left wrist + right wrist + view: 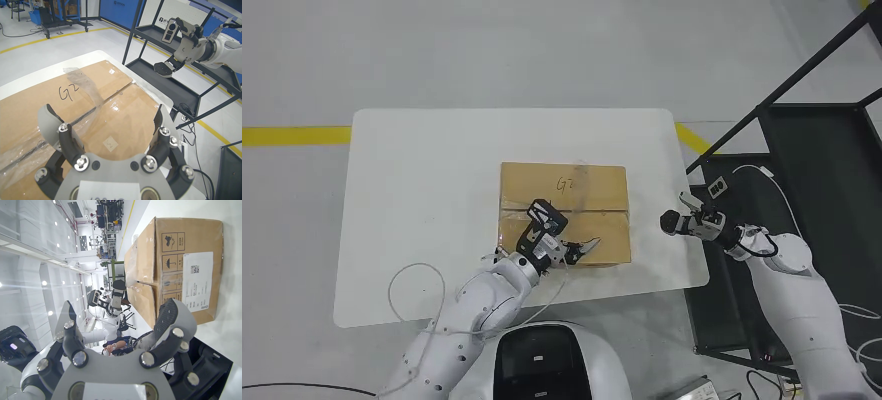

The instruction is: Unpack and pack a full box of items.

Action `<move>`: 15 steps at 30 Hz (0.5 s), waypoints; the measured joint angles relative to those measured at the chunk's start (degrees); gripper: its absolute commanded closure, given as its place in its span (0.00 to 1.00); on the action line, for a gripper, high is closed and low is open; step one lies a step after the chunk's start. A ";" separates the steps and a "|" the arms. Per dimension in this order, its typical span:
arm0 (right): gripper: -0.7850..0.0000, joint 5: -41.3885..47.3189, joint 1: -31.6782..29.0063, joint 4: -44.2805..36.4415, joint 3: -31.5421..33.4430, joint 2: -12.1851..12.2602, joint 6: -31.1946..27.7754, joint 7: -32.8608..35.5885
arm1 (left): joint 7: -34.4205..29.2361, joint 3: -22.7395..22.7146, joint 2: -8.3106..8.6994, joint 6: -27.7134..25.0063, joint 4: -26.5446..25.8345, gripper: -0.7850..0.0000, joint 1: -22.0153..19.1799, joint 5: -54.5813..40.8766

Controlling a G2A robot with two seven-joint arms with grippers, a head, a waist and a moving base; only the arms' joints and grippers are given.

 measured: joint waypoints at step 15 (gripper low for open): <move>0.00 0.00 0.00 0.00 0.00 0.00 0.00 0.00 | -13.79 -1.74 0.60 4.78 -10.44 0.00 0.86 14.59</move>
